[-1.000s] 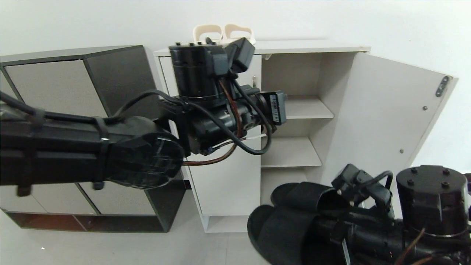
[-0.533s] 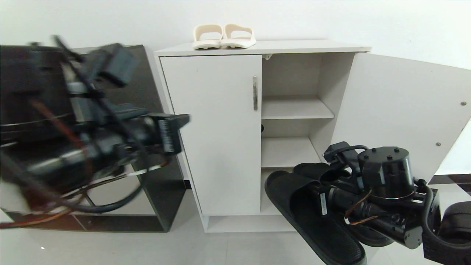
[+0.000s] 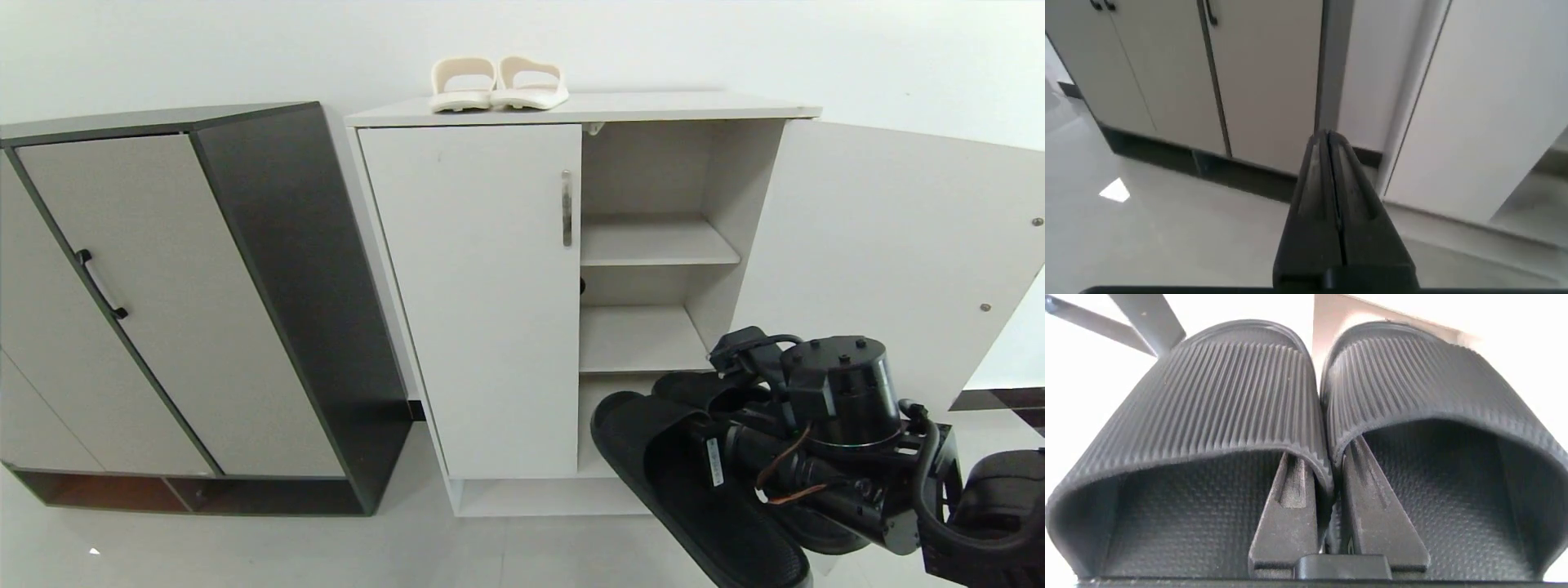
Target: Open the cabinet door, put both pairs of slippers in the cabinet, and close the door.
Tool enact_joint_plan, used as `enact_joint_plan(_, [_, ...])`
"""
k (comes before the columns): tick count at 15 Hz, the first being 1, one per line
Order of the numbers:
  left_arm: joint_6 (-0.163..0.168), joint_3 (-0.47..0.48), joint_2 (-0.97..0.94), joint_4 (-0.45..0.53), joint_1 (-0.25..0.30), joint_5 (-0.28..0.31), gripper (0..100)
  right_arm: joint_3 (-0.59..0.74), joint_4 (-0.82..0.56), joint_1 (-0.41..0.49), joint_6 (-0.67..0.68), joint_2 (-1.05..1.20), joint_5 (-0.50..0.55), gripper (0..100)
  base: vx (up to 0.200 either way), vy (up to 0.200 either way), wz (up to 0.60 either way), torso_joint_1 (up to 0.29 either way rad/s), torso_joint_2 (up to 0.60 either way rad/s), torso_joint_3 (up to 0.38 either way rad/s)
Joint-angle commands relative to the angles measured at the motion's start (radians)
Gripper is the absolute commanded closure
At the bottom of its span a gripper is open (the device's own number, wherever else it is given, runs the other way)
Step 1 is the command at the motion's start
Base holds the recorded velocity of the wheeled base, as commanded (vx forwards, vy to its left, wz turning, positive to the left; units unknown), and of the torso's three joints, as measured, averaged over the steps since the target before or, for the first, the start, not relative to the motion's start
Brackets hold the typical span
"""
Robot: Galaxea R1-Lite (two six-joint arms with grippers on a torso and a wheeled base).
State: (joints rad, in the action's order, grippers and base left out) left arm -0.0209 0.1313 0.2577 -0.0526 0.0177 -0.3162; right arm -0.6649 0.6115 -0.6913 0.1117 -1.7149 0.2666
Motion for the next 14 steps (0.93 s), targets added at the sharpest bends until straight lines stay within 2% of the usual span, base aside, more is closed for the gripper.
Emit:
enact_joint_plan(1, [0.016,-0.131,-0.169,0.011,0.099,0.210,100,0.004,0.008,-0.007,-0.001,0.000,0.000,100,0.000,0.000,0.00,0.000,0.00,0.000])
enact_joint_plan(3, [0.076,-0.131,-0.167,0.059,0.097,0.391,100,0.008,0.013,-0.020,-0.001,-0.003,0.000,100,0.000,0.000,0.00,0.000,0.00,0.000])
enact_joint_plan(4, [0.111,-0.131,-0.167,0.053,0.094,0.408,100,0.008,0.014,-0.027,-0.001,-0.003,0.000,100,0.000,0.000,0.00,0.000,0.00,0.000])
enact_joint_plan(6, [0.122,-0.131,-0.167,0.053,0.093,0.422,100,0.018,0.021,-0.039,-0.001,0.003,0.000,100,0.000,0.000,0.00,0.000,0.00,0.000])
enact_joint_plan(7, [0.133,-0.131,-0.175,0.053,0.010,0.424,100,0.018,0.027,-0.040,-0.001,0.005,0.000,100,0.000,0.000,0.00,0.000,0.00,0.000])
enact_joint_plan(8, [0.125,-0.131,-0.170,0.053,-0.107,0.416,100,0.014,0.036,-0.040,-0.003,0.003,0.000,100,0.000,0.000,0.00,0.000,0.00,0.000])
enact_joint_plan(9, [0.121,-0.131,-0.172,0.051,-0.091,0.387,100,0.021,0.039,-0.040,-0.003,0.003,0.000,100,0.000,0.000,0.00,0.000,0.00,0.000])
enact_joint_plan(10, [0.116,-0.131,-0.212,0.053,-0.036,0.353,100,0.022,0.040,-0.040,-0.003,0.003,0.000,100,0.000,0.000,0.00,0.000,0.00,0.000])
enact_joint_plan(11, [0.119,-0.131,-0.258,0.051,-0.013,0.341,100,0.022,0.040,-0.040,-0.003,0.005,0.000,100,0.000,0.000,0.00,0.000,0.00,0.000])
enact_joint_plan(12, [0.107,-0.131,-0.258,0.053,-0.016,0.289,100,0.021,0.042,-0.040,-0.001,0.003,0.000,100,0.000,0.000,0.00,0.000,0.00,0.000])
enact_joint_plan(13, [0.047,-0.131,-0.258,0.053,-0.016,0.287,100,0.024,0.042,-0.042,-0.003,0.003,0.000,100,0.000,0.000,0.00,0.000,0.00,0.000])
enact_joint_plan(14, [0.030,-0.131,-0.258,0.053,-0.016,0.310,100,0.021,0.044,-0.045,-0.001,0.003,0.000,100,0.000,0.000,0.00,0.000,0.00,0.000])
